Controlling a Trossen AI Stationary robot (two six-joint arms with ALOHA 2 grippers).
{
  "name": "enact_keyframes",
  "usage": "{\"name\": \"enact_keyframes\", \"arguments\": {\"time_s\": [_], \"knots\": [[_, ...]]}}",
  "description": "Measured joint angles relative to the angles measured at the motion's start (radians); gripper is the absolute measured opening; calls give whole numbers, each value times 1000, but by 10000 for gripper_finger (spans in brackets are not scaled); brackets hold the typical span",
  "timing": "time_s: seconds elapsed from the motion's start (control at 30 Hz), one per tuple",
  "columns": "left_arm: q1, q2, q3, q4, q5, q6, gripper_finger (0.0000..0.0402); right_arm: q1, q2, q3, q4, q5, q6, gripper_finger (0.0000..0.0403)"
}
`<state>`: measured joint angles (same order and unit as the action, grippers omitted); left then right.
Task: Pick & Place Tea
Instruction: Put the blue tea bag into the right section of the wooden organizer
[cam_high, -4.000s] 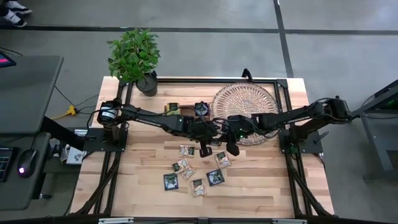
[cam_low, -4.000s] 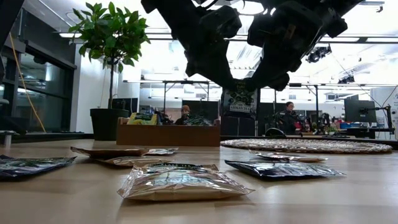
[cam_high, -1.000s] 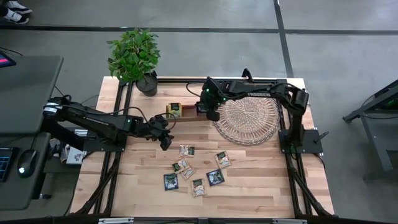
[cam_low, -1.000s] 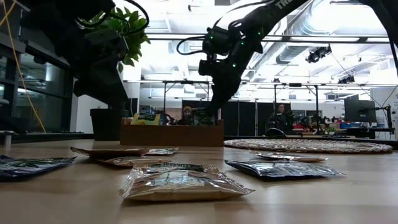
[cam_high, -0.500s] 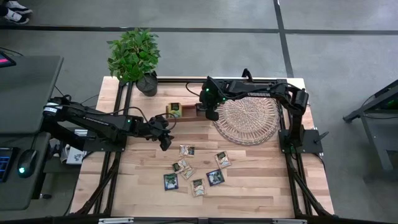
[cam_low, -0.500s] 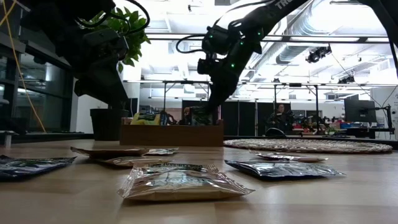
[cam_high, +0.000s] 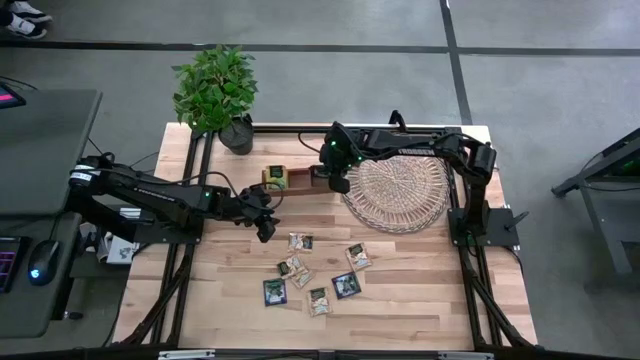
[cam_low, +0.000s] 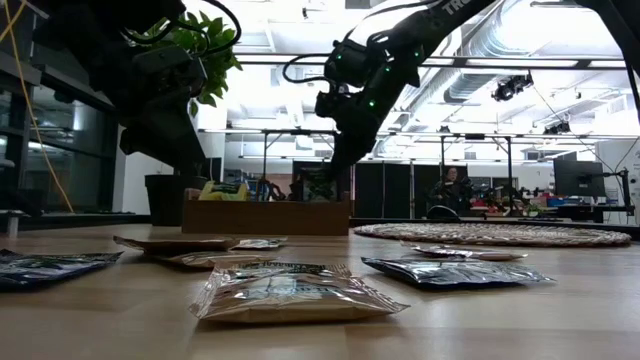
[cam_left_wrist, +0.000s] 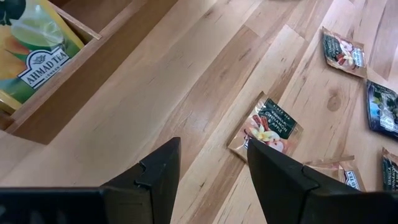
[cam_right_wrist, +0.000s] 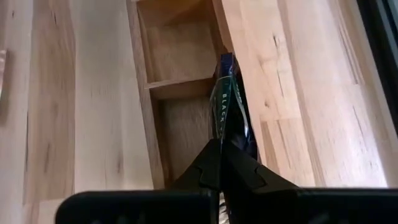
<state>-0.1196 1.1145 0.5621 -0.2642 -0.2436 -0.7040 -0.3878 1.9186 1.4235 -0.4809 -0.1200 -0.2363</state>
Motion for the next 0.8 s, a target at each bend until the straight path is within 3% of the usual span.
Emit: {"name": "enact_keyframes", "arguments": {"time_s": [0.63,0.8], "knots": [[0,0,0,0,17,0,184,2,-1,0,-10,32,6,1],[0,0,0,0,16,0,184,2,-1,0,4,33,0,21]]}}
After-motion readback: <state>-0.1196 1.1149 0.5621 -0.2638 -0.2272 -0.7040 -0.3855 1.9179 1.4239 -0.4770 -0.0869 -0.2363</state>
